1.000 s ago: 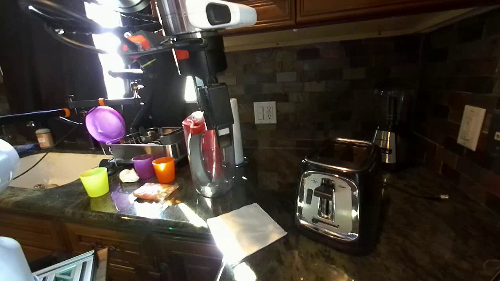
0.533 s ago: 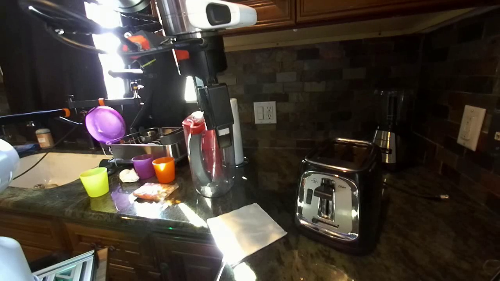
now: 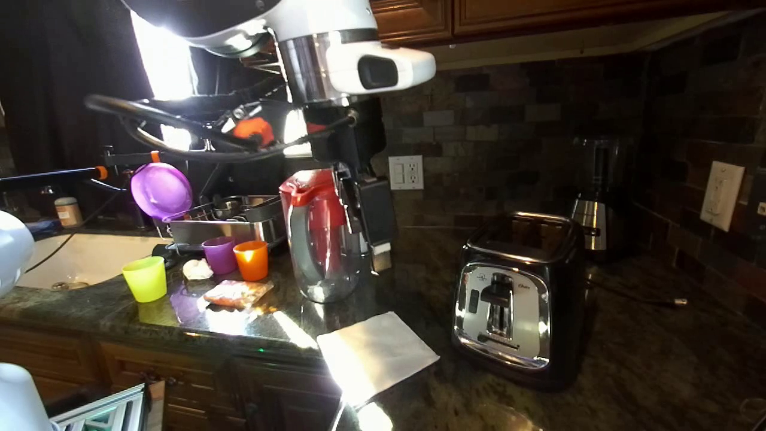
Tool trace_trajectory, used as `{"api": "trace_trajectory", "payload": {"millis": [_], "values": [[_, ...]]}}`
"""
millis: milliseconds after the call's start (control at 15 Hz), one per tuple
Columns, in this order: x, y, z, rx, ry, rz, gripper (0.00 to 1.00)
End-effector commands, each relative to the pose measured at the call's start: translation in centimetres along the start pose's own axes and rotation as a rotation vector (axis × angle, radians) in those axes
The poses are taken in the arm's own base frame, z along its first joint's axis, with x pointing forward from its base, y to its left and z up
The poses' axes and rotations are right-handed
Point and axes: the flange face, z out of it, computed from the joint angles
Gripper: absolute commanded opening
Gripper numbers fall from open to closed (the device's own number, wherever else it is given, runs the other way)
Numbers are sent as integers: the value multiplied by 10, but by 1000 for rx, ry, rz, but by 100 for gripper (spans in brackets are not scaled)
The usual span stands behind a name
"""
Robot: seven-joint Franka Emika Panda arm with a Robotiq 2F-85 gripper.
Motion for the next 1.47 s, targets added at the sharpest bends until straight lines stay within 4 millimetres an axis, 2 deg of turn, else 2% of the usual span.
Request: {"api": "trace_trajectory", "payload": {"millis": [0, 467, 800, 1267, 1333, 1400], "values": [[4, 14, 32, -17, 16, -68, 100], [17, 35, 85, -71, 82, -215, 100], [22, 49, 113, -68, 87, -294, 100], [21, 62, 135, -23, 94, -384, 100], [24, 61, 126, -51, 94, -365, 100], [23, 61, 129, -40, 93, -371, 100]]}}
